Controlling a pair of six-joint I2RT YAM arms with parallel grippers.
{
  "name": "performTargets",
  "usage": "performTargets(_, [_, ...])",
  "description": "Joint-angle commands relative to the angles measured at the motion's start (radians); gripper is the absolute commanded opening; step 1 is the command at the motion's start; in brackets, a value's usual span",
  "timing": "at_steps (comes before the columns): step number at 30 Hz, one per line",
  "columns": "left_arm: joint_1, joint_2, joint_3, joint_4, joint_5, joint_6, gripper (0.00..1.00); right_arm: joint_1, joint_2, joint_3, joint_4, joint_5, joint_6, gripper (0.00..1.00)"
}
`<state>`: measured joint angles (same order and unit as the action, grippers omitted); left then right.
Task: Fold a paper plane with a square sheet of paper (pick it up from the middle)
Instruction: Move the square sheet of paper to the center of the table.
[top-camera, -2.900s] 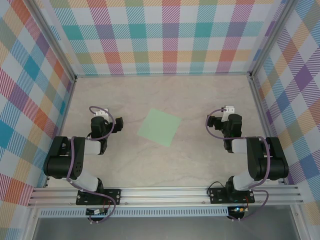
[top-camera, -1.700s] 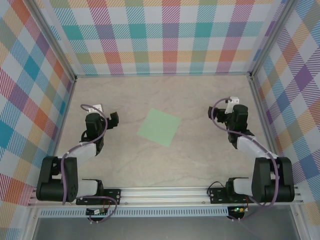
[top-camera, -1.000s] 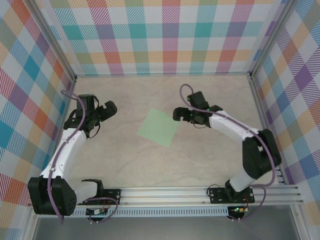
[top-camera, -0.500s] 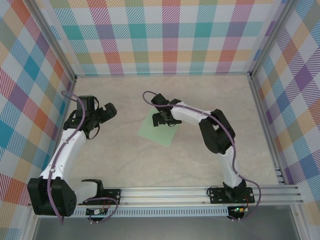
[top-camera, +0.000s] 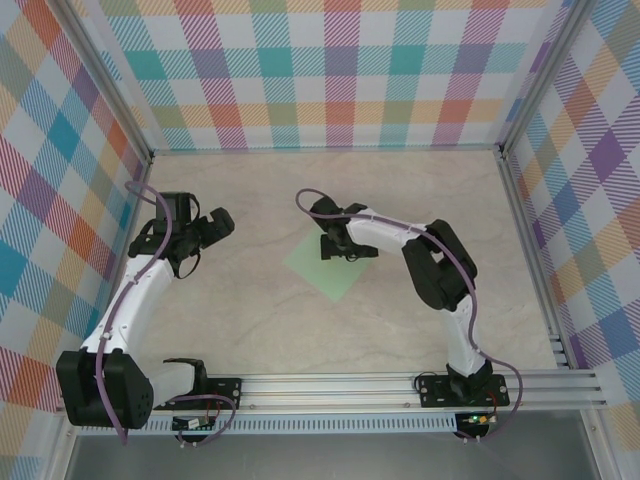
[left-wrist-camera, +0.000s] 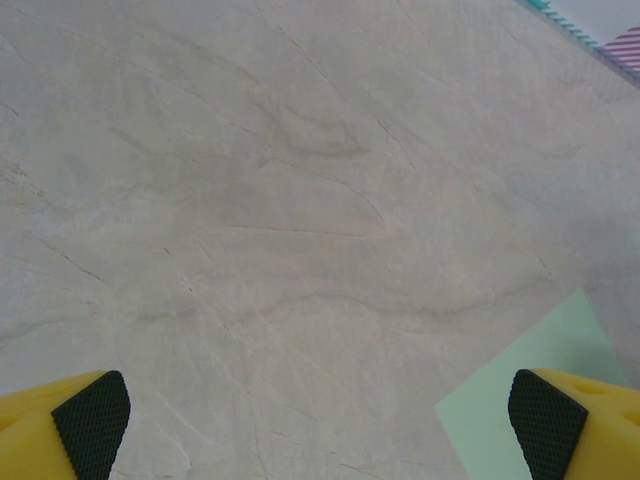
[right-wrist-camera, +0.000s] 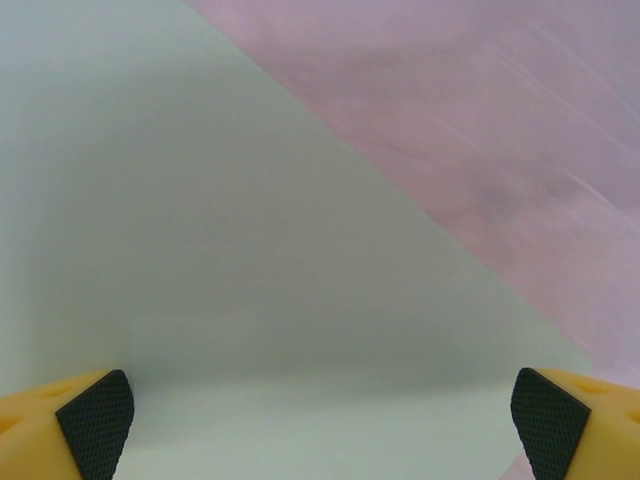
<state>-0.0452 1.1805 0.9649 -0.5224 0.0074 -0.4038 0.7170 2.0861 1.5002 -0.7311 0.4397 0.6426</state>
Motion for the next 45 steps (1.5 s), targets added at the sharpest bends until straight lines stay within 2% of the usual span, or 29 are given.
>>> performTargets(1, [-0.007,0.01,-0.005,-0.014,0.01,0.003,1.0,-0.02,-0.075,-0.146,-0.135,0.071,0.084,1.0])
performTargets(9, [-0.007,0.034,-0.006,-0.007,0.03,-0.004,1.0,-0.046,-0.315,-0.453,-0.141,0.072,0.175,1.0])
performTargets(14, [-0.007,0.056,-0.001,-0.002,0.045,-0.007,1.0,-0.045,-0.352,-0.39,-0.206,0.046,0.12,1.0])
performTargets(18, [-0.007,0.06,0.003,-0.007,0.056,0.0,1.0,-0.045,-0.421,-0.348,-0.141,-0.07,0.056,1.0])
performTargets(24, [-0.007,0.051,0.0,0.005,0.076,-0.005,1.0,-0.05,-0.362,-0.322,-0.058,-0.266,0.006,1.0])
performTargets(30, [-0.012,0.048,-0.007,0.025,0.111,-0.015,1.0,-0.086,-0.311,-0.322,-0.032,-0.334,-0.016,1.0])
performTargets(45, [-0.023,0.035,-0.011,0.016,0.076,-0.006,1.0,-0.117,-0.216,-0.35,-0.021,-0.317,-0.043,0.98])
